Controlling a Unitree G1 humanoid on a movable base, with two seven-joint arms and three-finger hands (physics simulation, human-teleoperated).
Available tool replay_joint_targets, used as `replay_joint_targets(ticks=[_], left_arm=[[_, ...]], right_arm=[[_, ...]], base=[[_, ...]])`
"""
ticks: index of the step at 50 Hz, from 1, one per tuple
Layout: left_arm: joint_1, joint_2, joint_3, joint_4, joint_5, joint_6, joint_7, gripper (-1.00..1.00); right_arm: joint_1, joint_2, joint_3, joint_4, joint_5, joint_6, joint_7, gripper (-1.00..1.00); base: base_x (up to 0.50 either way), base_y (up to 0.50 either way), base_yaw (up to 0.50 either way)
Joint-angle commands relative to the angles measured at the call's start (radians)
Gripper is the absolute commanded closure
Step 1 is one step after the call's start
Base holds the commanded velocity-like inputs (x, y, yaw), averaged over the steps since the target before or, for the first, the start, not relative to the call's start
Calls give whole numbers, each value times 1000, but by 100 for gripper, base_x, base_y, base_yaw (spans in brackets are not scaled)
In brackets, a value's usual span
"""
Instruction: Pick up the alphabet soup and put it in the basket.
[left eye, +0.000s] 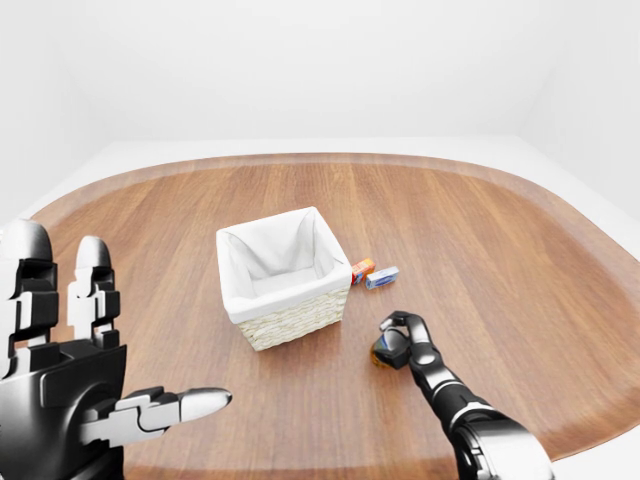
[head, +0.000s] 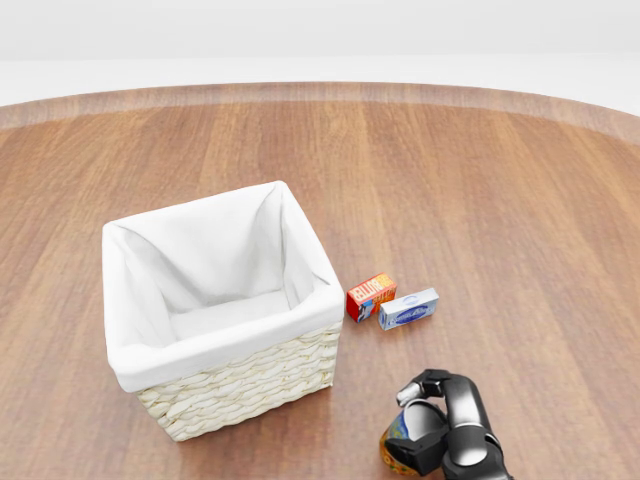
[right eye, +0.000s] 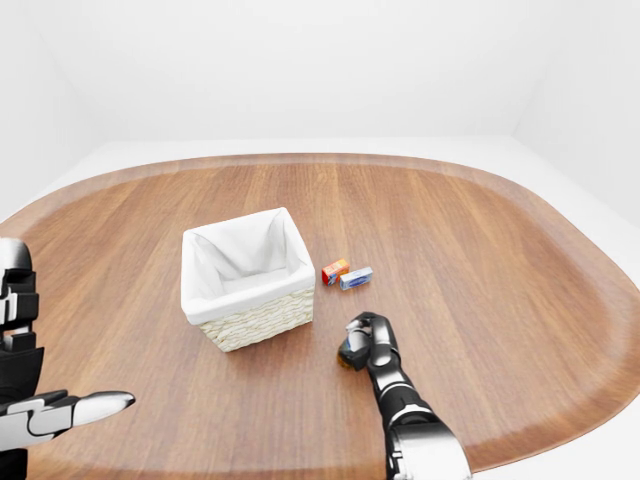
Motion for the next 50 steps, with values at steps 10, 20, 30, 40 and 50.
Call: replay_joint_targets(ticks=[10,20,30,40,50], left_arm=[[4,4,-18,5,9,0,4,-100],[10,1,-21,8,11,0,-2,-100],[13,0,-17,9,7,0,-4,-100],[14,-5,-12,1,5,0,-9,-100],[10,-3,-5,-1,3,0,-11,-100]], right_arm=[[-7,-27,-7,-107,207,0,65,100],[39,-35,-4,-253,246,0,81,100],[122,-39,-10,-531,272,0,102,100],[199,-34,-25,-820,289,0,122,100],[200,-33,-29,-908,287,58,120,100]], base=[[0,0,0],[0,0,0],[0,0,0],[0,0,0],[0,0,0]])
